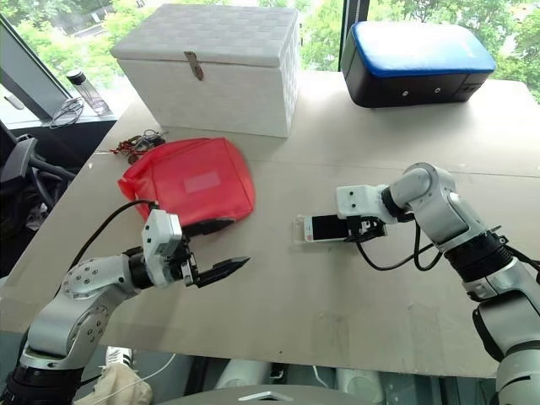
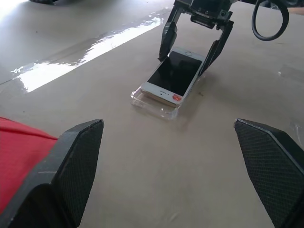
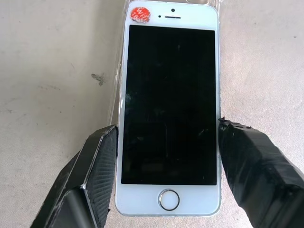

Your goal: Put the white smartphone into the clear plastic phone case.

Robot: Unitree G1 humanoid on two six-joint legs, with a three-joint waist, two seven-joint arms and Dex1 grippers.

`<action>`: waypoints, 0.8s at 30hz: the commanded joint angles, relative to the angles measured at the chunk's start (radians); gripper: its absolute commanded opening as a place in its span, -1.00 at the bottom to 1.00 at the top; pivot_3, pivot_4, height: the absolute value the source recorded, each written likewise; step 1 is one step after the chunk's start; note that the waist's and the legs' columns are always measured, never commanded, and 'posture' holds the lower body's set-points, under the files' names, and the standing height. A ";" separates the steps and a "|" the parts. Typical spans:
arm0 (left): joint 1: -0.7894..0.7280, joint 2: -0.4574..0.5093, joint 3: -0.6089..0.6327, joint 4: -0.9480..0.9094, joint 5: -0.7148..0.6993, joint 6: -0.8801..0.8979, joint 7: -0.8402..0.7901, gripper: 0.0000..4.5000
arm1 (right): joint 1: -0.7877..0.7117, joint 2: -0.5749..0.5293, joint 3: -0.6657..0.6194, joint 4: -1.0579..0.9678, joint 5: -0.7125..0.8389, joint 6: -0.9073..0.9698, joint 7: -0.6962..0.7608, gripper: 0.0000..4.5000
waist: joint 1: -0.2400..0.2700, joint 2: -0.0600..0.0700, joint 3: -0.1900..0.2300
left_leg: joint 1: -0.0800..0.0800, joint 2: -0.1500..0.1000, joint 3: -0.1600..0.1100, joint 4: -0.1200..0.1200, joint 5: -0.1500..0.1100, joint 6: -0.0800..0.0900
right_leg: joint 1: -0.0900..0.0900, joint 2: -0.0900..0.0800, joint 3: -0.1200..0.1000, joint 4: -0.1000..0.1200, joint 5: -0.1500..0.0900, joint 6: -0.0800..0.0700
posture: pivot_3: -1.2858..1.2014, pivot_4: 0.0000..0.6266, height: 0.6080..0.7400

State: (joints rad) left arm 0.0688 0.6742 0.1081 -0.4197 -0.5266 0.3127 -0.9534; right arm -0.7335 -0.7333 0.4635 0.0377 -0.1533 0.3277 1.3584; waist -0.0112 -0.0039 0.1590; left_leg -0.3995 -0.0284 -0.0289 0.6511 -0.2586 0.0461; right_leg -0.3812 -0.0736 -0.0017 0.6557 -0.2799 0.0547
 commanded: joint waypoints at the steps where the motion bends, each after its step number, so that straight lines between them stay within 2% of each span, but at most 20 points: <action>1: 0.008 -0.006 0.006 -0.005 0.007 -0.036 -0.005 1.00 | 0.018 -0.009 0.047 -0.023 -0.025 0.032 0.040 0.24 | 0.000 0.000 0.000 | 0.000 0.000 0.000 0.000 0.000 0.000 | 0.000 0.000 0.000 0.000 0.000 0.000 | 0.03 -0.52 1.00; 15: 0.014 -0.019 -0.001 0.025 0.030 -0.076 -0.017 1.00 | 0.013 0.001 0.053 -0.029 -0.038 0.087 0.035 0.24 | 0.003 0.000 0.000 | 0.000 0.000 0.000 0.000 0.000 0.000 | 0.000 0.000 0.000 0.000 0.000 0.000 | 0.03 -0.52 1.00; 17: 0.014 -0.019 0.000 0.031 0.032 -0.083 -0.020 1.00 | 0.007 0.003 0.044 -0.025 -0.031 0.083 0.034 0.71 | 0.002 0.000 0.000 | 0.000 0.000 0.000 0.000 0.000 0.000 | 0.000 0.000 0.000 0.000 0.000 0.000 | 0.03 -0.52 1.00; 19: 0.013 -0.019 0.000 0.038 0.035 -0.090 -0.023 1.00 | 0.003 0.022 0.009 -0.020 -0.013 0.076 -0.003 0.98 | 0.002 0.000 0.000 | 0.000 0.000 0.000 0.000 0.000 0.000 | 0.000 0.000 -0.001 0.000 0.000 0.000 | 0.03 -0.52 1.00; 24: 0.012 -0.020 0.001 0.050 0.041 -0.105 -0.026 1.00 | 0.023 0.017 -0.101 -0.050 0.066 0.035 -0.041 0.98 | 0.000 0.000 0.000 | 0.000 0.000 0.000 0.000 0.000 -0.001 | 0.000 0.000 0.000 0.000 0.000 0.000 | 0.03 -0.52 1.00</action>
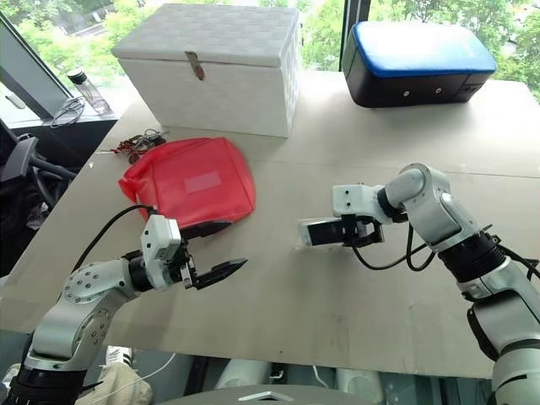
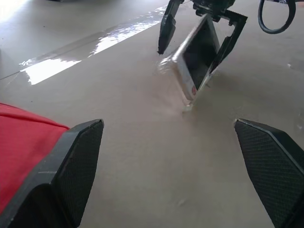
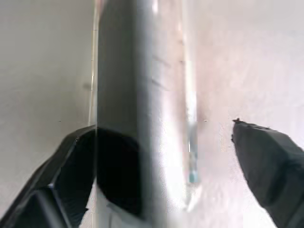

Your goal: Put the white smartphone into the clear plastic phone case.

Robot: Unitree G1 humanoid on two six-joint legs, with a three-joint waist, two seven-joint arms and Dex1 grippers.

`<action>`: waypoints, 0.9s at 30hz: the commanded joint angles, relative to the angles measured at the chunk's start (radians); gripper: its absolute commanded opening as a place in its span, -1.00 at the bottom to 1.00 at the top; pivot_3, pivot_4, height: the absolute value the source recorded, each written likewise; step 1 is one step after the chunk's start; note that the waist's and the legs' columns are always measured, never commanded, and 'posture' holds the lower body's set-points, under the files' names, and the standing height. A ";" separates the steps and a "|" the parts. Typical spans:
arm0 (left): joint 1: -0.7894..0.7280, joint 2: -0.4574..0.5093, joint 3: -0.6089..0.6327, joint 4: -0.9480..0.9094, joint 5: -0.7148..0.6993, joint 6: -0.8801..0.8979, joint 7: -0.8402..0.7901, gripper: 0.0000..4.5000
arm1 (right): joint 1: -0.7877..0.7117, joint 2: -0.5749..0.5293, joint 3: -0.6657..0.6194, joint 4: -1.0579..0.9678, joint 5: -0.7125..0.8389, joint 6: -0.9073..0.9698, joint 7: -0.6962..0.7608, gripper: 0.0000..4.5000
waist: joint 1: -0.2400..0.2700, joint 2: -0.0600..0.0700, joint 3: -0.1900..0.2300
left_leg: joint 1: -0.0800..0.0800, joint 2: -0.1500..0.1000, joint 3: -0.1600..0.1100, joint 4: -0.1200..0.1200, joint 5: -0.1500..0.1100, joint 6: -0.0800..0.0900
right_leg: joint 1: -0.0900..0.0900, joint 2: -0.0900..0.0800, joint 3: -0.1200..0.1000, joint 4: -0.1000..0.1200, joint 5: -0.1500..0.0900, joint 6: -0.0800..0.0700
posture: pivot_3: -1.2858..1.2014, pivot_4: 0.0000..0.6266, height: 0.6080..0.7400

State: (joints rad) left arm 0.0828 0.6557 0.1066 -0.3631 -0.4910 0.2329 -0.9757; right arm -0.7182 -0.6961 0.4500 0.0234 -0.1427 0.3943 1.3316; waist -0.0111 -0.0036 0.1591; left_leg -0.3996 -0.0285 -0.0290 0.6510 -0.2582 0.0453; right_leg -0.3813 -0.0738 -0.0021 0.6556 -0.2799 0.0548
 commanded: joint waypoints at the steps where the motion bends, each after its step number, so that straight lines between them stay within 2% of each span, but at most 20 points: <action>1: -0.002 -0.002 0.002 -0.004 0.006 -0.028 -0.005 1.00 | 0.011 -0.035 -0.108 -0.043 0.069 -0.032 -0.013 0.98 | 0.000 0.000 0.000 | 0.000 0.000 0.000 0.000 0.000 0.000 | 0.000 0.000 0.000 0.000 0.000 0.000 | 0.03 -0.52 1.00; 6: 0.001 -0.008 -0.005 0.005 0.012 -0.042 -0.004 1.00 | 0.026 -0.083 -0.170 -0.080 0.137 0.010 -0.003 0.98 | 0.001 0.000 0.000 | 0.000 0.000 0.000 0.000 0.000 0.001 | 0.000 0.000 0.000 0.000 0.000 0.000 | 0.03 -0.52 1.00; 7: 0.000 -0.010 -0.007 0.007 0.013 -0.044 -0.004 1.00 | 0.028 -0.085 -0.181 -0.089 0.154 0.027 -0.003 0.88 | 0.000 0.000 0.000 | 0.000 0.000 0.000 0.000 0.000 0.001 | 0.000 0.000 0.000 0.000 0.000 0.000 | 0.03 -0.52 1.00; 9: -0.001 -0.014 -0.009 0.010 0.016 -0.048 -0.005 1.00 | 0.029 -0.082 -0.200 -0.117 0.203 0.101 0.005 0.63 | -0.003 0.000 0.000 | 0.000 0.000 0.000 0.000 -0.001 0.001 | 0.000 0.000 0.000 0.000 0.000 0.000 | 0.03 -0.52 1.00; 13: -0.010 -0.017 -0.011 0.024 0.022 -0.054 -0.009 1.00 | 0.029 -0.032 -0.211 -0.174 0.290 0.205 -0.028 -0.20 | -0.003 0.000 0.000 | 0.000 0.000 0.000 0.000 -0.001 0.001 | 0.000 0.000 0.000 0.000 0.000 0.000 | 0.03 -0.52 1.00; 16: -0.016 -0.017 -0.012 0.032 0.022 -0.057 -0.009 1.00 | 0.013 0.041 -0.183 -0.154 0.271 0.230 -0.117 -0.90 | -0.002 0.000 0.000 | 0.000 0.000 0.000 0.000 -0.001 0.001 | 0.000 0.000 0.000 0.000 0.000 0.000 | 0.03 -0.52 1.00; 17: -0.017 -0.018 -0.015 0.030 0.024 -0.057 -0.007 1.00 | 0.005 0.066 -0.170 -0.135 0.257 0.231 -0.144 -0.98 | -0.002 0.000 0.000 | 0.000 0.000 0.000 0.000 -0.001 0.001 | 0.000 0.000 0.000 0.000 0.000 0.000 | 0.03 -0.52 1.00; 23: -0.016 -0.020 -0.020 0.020 0.023 -0.056 0.004 1.00 | -0.019 0.102 -0.143 -0.106 0.265 0.211 -0.152 -0.98 | 0.001 0.000 0.000 | -0.004 0.000 0.000 0.000 0.000 0.000 | -0.004 0.000 0.000 0.001 0.000 0.000 | 0.03 -0.52 1.00; 24: -0.014 -0.019 -0.019 0.019 0.023 -0.056 0.006 1.00 | -0.015 0.086 -0.133 -0.108 0.263 0.201 -0.133 -0.73 | 0.000 0.000 0.000 | -0.005 0.000 0.000 0.000 0.002 -0.003 | -0.006 0.000 0.000 0.002 0.000 0.000 | 0.03 -0.52 1.00; 26: -0.008 -0.020 -0.018 0.015 0.023 -0.056 0.010 1.00 | -0.010 0.067 -0.122 -0.104 0.254 0.194 -0.121 -0.37 | 0.001 0.000 0.000 | -0.008 0.000 0.000 0.000 0.002 -0.003 | -0.009 0.000 0.000 0.002 0.000 0.000 | 0.03 -0.52 1.00; 27: -0.005 -0.021 -0.018 0.012 0.023 -0.056 0.012 1.00 | -0.009 0.060 -0.117 -0.100 0.250 0.190 -0.119 -0.11 | 0.000 0.000 0.000 | -0.010 0.000 0.000 0.001 0.002 -0.003 | -0.011 0.000 0.000 0.003 0.000 0.000 | 0.03 -0.52 1.00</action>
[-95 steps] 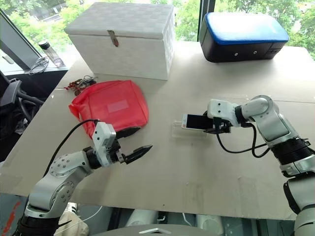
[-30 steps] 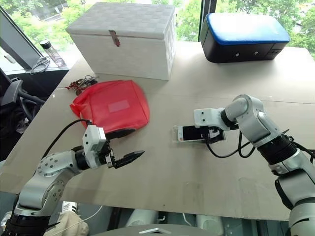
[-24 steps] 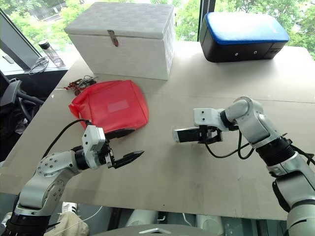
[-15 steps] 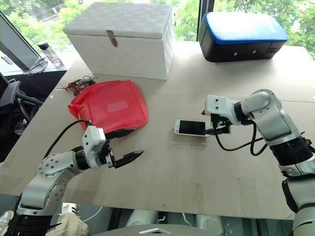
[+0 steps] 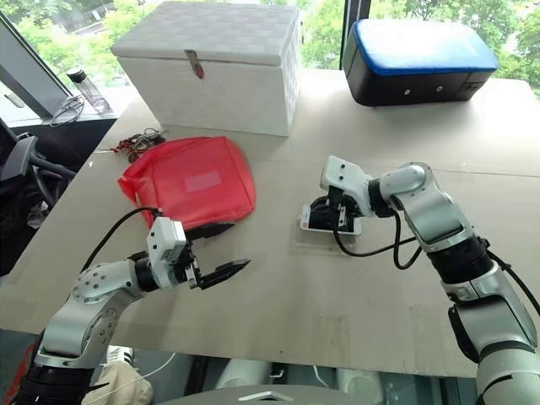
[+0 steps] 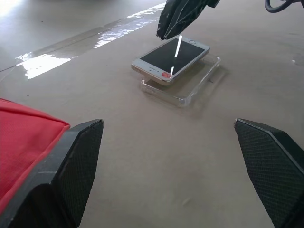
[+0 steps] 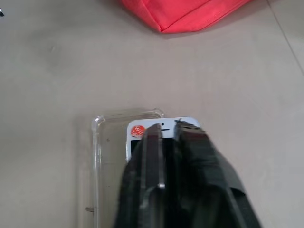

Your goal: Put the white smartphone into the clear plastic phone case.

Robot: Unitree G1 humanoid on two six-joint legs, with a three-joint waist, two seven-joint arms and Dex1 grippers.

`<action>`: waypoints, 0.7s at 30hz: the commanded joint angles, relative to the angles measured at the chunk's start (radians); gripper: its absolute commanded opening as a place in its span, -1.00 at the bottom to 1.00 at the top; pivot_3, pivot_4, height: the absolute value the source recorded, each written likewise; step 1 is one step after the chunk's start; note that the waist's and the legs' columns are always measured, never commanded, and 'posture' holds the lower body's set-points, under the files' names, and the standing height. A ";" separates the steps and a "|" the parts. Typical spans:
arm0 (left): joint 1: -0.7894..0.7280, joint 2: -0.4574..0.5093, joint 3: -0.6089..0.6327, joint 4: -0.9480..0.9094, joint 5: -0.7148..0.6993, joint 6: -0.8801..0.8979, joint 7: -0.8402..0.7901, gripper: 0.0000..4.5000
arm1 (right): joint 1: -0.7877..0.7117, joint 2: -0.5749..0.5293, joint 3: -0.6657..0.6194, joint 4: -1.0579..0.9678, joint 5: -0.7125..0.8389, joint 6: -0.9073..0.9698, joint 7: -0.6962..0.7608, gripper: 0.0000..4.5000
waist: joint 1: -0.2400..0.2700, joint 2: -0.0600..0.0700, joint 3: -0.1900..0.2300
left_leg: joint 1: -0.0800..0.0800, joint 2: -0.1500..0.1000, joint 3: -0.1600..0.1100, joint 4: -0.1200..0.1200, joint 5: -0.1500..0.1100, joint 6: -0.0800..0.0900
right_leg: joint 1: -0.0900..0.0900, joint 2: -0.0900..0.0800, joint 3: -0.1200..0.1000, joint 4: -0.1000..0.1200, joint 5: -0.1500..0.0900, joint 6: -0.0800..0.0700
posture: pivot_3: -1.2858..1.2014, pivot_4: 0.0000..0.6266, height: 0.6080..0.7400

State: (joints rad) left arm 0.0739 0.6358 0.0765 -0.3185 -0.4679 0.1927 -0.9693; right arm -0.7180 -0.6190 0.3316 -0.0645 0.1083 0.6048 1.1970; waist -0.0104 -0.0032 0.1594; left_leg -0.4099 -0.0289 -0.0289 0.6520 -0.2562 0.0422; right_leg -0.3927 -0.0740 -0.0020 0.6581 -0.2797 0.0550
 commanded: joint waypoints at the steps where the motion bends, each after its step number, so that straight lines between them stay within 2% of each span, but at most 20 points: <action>1: 0.007 -0.003 0.009 -0.037 0.000 -0.015 0.009 1.00 | -0.008 -0.027 0.010 -0.007 -0.006 -0.020 0.019 0.04 | -0.001 0.000 0.000 | -0.003 0.000 0.000 0.001 0.000 0.000 | -0.003 0.000 0.000 0.001 0.000 0.000 | 0.03 -0.52 1.00; 3: 0.011 -0.005 0.005 -0.042 0.001 -0.015 0.014 1.00 | -0.007 -0.040 0.022 0.000 -0.012 -0.018 0.025 0.49 | -0.002 0.000 0.000 | -0.005 0.000 0.000 0.002 0.000 0.000 | -0.005 0.000 0.000 0.002 0.000 0.000 | 0.03 -0.52 1.00; 4: 0.012 -0.006 0.003 -0.043 0.001 -0.014 0.015 1.00 | -0.008 -0.044 0.028 0.004 -0.017 -0.016 0.023 0.66 | -0.002 0.000 0.000 | -0.005 0.000 0.000 0.001 0.000 0.000 | -0.005 0.000 0.000 0.002 0.000 0.000 | 0.03 -0.52 1.00; 5: 0.010 -0.006 0.002 -0.043 0.001 -0.014 0.016 1.00 | -0.010 -0.045 0.033 0.012 -0.023 -0.007 0.016 0.93 | -0.002 0.000 0.000 | -0.005 0.000 0.000 0.001 0.000 0.000 | -0.005 0.000 0.000 0.002 0.000 0.000 | 0.03 -0.52 1.00; 6: 0.008 -0.006 0.001 -0.044 0.000 -0.013 0.017 1.00 | -0.013 -0.045 0.040 0.024 -0.033 0.001 0.007 0.98 | -0.002 0.000 0.000 | -0.005 0.000 0.000 0.001 0.000 0.000 | -0.005 0.000 0.000 0.002 0.000 0.000 | 0.03 -0.52 1.00; 18: 0.009 -0.006 0.020 -0.068 -0.060 -0.023 -0.024 1.00 | -0.017 -0.027 0.066 0.092 -0.072 0.025 -0.034 0.98 | -0.002 0.000 0.000 | -0.005 0.000 0.000 0.002 0.000 0.000 | -0.005 0.001 0.000 0.002 0.000 0.000 | 0.03 -0.52 1.00; 21: 0.028 -0.006 0.051 -0.067 -0.067 -0.098 -0.065 1.00 | -0.017 -0.028 0.067 0.093 -0.075 0.022 -0.029 0.98 | -0.002 0.000 0.000 | -0.005 0.000 0.000 0.002 0.000 0.000 | -0.005 0.001 0.000 0.002 0.000 0.000 | 0.03 -0.52 1.00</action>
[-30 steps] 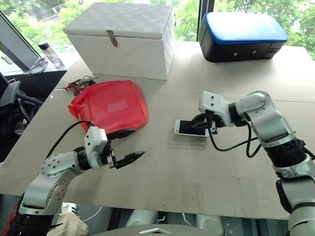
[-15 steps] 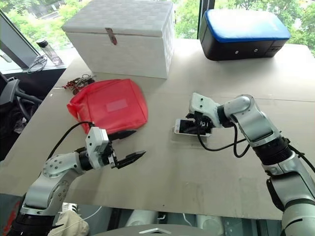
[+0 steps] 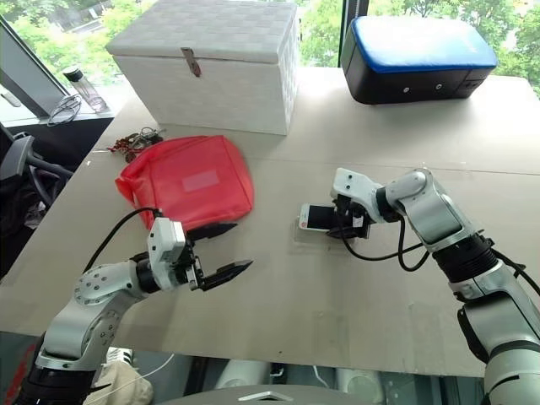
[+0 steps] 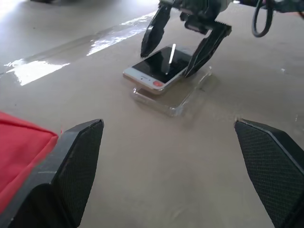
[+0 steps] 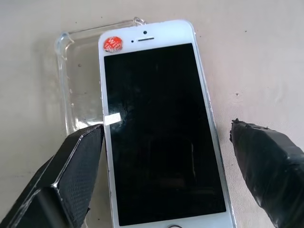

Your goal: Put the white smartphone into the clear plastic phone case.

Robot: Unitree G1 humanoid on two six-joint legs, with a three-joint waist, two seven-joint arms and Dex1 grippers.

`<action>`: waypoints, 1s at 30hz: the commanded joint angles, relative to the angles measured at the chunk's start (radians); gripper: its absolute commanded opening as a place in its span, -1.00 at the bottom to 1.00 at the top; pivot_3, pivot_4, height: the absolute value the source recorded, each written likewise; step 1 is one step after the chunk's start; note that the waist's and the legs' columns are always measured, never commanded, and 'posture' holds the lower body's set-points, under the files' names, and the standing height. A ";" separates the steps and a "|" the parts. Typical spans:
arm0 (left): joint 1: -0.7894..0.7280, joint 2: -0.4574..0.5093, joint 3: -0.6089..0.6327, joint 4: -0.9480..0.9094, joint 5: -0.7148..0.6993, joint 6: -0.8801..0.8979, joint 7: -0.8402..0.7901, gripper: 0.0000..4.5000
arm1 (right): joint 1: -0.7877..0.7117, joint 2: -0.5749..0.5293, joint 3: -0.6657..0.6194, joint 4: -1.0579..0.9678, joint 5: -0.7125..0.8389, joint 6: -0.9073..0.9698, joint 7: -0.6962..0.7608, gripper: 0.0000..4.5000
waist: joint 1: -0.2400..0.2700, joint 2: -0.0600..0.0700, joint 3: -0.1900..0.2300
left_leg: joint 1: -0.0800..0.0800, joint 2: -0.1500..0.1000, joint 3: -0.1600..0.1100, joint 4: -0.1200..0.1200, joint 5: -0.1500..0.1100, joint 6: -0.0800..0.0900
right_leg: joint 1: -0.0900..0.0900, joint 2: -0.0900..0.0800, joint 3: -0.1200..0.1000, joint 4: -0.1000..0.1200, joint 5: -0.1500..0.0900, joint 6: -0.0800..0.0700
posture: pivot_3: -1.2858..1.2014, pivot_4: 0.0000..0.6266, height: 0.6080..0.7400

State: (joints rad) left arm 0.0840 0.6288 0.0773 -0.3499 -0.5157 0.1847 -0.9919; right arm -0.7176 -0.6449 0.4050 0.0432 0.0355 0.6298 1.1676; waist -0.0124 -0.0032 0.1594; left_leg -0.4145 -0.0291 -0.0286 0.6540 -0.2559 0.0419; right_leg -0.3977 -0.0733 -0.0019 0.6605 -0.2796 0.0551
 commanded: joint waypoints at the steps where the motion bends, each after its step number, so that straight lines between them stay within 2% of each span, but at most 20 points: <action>1: 0.023 0.002 0.061 -0.033 -0.039 -0.114 -0.080 1.00 | -0.018 -0.003 -0.006 -0.015 -0.002 -0.003 0.003 0.98 | -0.001 0.000 0.000 | 0.000 0.000 0.000 0.000 0.000 0.000 | 0.000 0.000 0.000 0.000 0.000 0.000 | 0.03 -0.52 1.00; 3: 0.031 0.050 0.090 -0.031 -0.121 -0.027 -0.128 1.00 | -0.018 -0.006 -0.004 -0.016 -0.002 -0.003 0.009 0.98 | -0.001 0.000 0.000 | 0.000 0.000 0.000 0.000 0.000 0.000 | 0.000 0.000 0.000 0.000 0.000 0.000 | 0.03 -0.52 1.00; 5: 0.030 0.073 0.108 -0.022 -0.146 0.003 -0.138 1.00 | -0.016 -0.010 -0.005 -0.019 0.000 -0.002 0.014 0.98 | -0.001 0.000 0.000 | 0.000 0.000 0.000 0.000 0.000 0.000 | 0.000 0.000 0.000 0.000 0.000 0.000 | 0.03 -0.52 1.00; 6: 0.025 0.075 0.112 -0.016 -0.141 -0.003 -0.138 1.00 | -0.016 -0.011 -0.007 -0.021 0.001 -0.001 0.016 0.80 | -0.001 0.000 0.000 | 0.000 0.000 0.000 0.000 0.000 0.000 | 0.000 0.000 0.000 0.000 0.000 0.000 | 0.03 -0.52 1.00; 8: 0.015 0.078 0.115 -0.010 -0.139 0.001 -0.136 1.00 | -0.016 -0.015 -0.009 -0.023 0.003 -0.001 0.020 0.63 | 0.000 0.000 0.000 | 0.000 0.000 0.000 0.001 0.000 0.000 | 0.000 0.000 0.000 0.000 0.000 0.000 | 0.03 -0.52 1.00; 10: 0.002 0.075 0.113 -0.009 -0.134 0.004 -0.130 1.00 | -0.016 -0.019 -0.012 -0.023 0.005 -0.002 0.025 0.31 | 0.001 0.000 0.000 | 0.000 0.000 0.000 0.001 0.000 0.000 | 0.000 0.000 0.000 0.000 0.000 0.000 | 0.03 -0.52 1.00; 22: -0.014 0.059 0.093 -0.038 -0.122 0.022 -0.094 1.00 | -0.013 -0.088 -0.051 -0.144 0.051 0.012 0.068 0.31 | 0.000 0.000 0.000 | 0.000 0.000 0.000 0.001 0.000 0.000 | 0.000 0.001 0.000 0.001 0.000 0.000 | 0.03 -0.52 1.00; 25: -0.017 0.059 0.086 -0.044 -0.120 0.030 -0.083 1.00 | 0.005 -0.130 -0.027 -0.200 0.045 0.008 0.090 0.31 | 0.001 0.000 0.000 | 0.000 0.000 0.000 0.001 0.000 0.000 | 0.000 0.001 0.000 0.001 0.000 0.000 | 0.03 -0.52 1.00; 30: -0.029 0.056 0.072 -0.054 -0.118 0.043 -0.069 1.00 | 0.035 -0.141 0.029 -0.200 -0.009 -0.008 0.066 0.31 | 0.001 0.000 0.000 | 0.000 0.000 0.000 0.001 0.000 0.000 | 0.000 0.001 0.000 0.001 0.000 0.000 | 0.03 -0.52 1.00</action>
State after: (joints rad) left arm 0.0646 0.6823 0.1455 -0.3624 -0.6298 0.2303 -1.0649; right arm -0.6861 -0.7750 0.4238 -0.1393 0.0478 0.6387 1.2377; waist -0.0118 -0.0036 0.1591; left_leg -0.4142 -0.0292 -0.0288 0.6553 -0.2558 0.0420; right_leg -0.3974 -0.0727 -0.0020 0.6619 -0.2796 0.0552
